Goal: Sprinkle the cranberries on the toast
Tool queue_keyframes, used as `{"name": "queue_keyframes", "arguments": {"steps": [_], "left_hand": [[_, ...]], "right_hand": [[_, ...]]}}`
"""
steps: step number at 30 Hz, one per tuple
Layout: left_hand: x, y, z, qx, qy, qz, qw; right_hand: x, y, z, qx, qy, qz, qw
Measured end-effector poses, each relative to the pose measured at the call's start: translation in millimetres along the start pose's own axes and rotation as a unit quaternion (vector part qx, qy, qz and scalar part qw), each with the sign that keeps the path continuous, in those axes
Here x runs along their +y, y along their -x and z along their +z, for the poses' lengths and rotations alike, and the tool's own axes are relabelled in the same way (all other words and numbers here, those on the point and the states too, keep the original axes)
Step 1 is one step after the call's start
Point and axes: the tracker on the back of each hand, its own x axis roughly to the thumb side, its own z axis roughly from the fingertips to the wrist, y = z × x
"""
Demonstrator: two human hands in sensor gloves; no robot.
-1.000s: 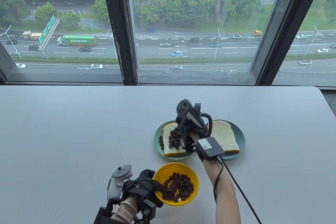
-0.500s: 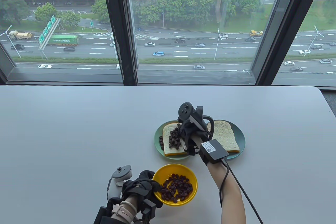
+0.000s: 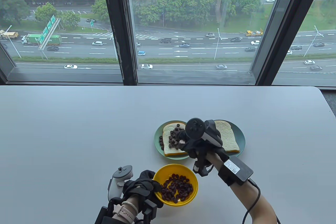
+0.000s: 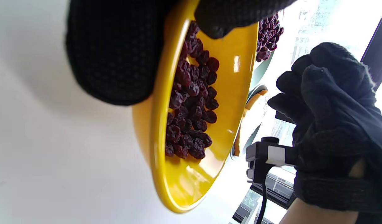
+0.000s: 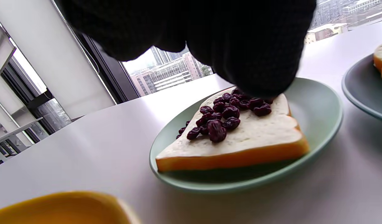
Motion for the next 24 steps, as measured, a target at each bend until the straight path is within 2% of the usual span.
{"name": "queue_keyframes", "arguments": {"steps": [4,7,9,14,18,20,24], "left_hand": [[-2.4,-1.1,0.4,-0.005,-0.003,-0.004,1.000],[-3.4,-1.4,0.8,-0.008,-0.004,-0.004,1.000],[-3.5,-1.1,0.8,-0.010,-0.003,-0.003,1.000],[-3.6,-1.5,0.3,-0.017,-0.001,0.003,1.000],[-5.4,-2.1,0.1,-0.021,-0.003,0.008,1.000],[-6.0,-0.9,-0.6,-0.022,-0.006,-0.008,1.000],[-6.5,1.8,-1.8,-0.019,0.000,0.013,1.000]], "right_hand": [[4.0,-27.0,32.4,-0.090,-0.064,0.007,0.994],[15.6,-41.4,49.2,-0.125,-0.112,0.019,0.986],[26.5,-48.7,58.9,-0.141,-0.143,0.061,0.978],[47.6,-54.8,68.6,-0.162,-0.181,0.176,0.954],[64.7,-59.9,73.0,-0.168,-0.238,0.191,0.938],[71.7,-63.2,73.6,-0.175,-0.228,0.232,0.929],[82.2,-70.3,74.8,-0.190,-0.164,0.313,0.916]]}}
